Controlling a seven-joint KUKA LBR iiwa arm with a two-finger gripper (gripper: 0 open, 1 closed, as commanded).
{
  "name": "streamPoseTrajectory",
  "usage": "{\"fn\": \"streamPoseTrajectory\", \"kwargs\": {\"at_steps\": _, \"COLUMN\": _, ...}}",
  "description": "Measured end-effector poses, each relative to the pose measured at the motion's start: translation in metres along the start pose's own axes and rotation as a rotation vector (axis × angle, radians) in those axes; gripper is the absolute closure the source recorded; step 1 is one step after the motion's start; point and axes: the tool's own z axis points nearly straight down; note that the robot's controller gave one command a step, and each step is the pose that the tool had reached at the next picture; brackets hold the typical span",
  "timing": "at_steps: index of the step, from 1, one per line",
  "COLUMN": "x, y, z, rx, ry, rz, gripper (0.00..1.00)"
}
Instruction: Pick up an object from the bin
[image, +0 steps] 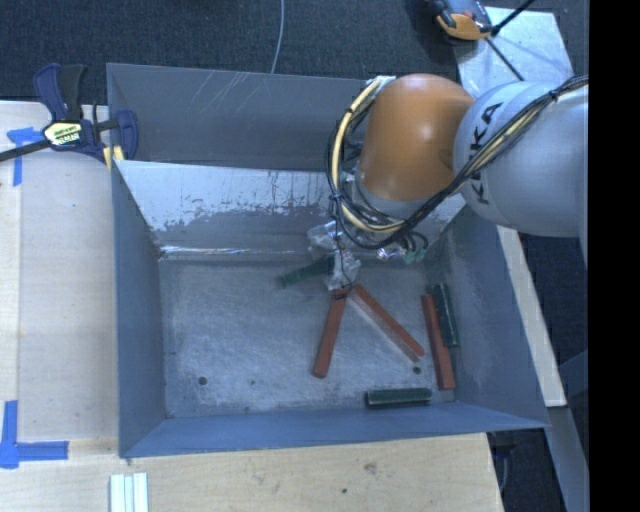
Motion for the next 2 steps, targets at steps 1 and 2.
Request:
{"fn": "streamPoseTrajectory", "kwargs": {"at_steps": 1, "x": 0.0016, "y": 0.0003, "z": -0.0035, "rx": -0.002, "ry": 0.003, "rz": 0.003, "gripper": 1.00}}
{"fn": "streamPoseTrajectory", "kwargs": {"at_steps": 2, "x": -0.0010, "y": -0.0012, "z": -0.0027, "rx": -0.002, "ry": 0.002, "rz": 0.006, "gripper": 1.00}}
